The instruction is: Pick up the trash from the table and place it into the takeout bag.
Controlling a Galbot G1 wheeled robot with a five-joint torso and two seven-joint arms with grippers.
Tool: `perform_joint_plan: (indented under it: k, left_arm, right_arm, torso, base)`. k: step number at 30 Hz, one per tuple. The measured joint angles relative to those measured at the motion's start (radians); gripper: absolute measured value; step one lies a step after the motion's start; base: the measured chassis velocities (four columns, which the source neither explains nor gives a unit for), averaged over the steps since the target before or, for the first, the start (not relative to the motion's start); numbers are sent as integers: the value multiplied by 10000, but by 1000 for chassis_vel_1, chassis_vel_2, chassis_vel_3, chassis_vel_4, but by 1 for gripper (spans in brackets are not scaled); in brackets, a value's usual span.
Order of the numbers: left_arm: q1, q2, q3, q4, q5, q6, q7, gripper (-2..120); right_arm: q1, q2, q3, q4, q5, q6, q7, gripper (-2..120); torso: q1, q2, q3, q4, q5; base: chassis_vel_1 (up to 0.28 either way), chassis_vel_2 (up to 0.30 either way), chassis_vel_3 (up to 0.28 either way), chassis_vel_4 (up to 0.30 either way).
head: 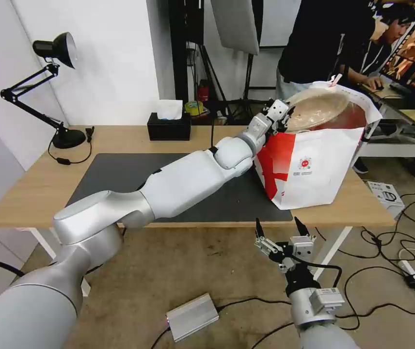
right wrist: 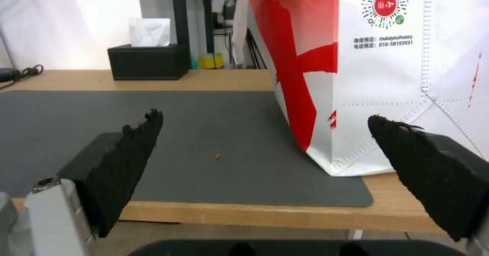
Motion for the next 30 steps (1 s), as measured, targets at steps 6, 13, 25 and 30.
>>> perform_joint_plan:
  k: [6,13,25,30]
  left_arm:
    - [-34,5,-21,-28,-60,-13,-3,68]
    - [-86,18,-65,-70,-74,-36,-17,93]
    - [-409,254,-11,-449,-395,-22,-54,100]
    - [-655,372,137,-641,-702,166,-57,100]
  right_arm:
    - [0,0,0,0,0,0,0,100]
    - [0,0,0,0,0,0,0,100]
    - [0,0,0,0,0,0,0,100]
    - [0,0,0,0,0,0,0,100]
  torso:
    - [0,1,0,0,0]
    - [0,1,0,0,0]
    - [0,1,0,0,-1]
    - [0,0,0,1,-1]
  base:
    - [0,0,0,0]
    - [0,0,0,0]
    - [0,0,0,0]
    - [0,0,0,0]
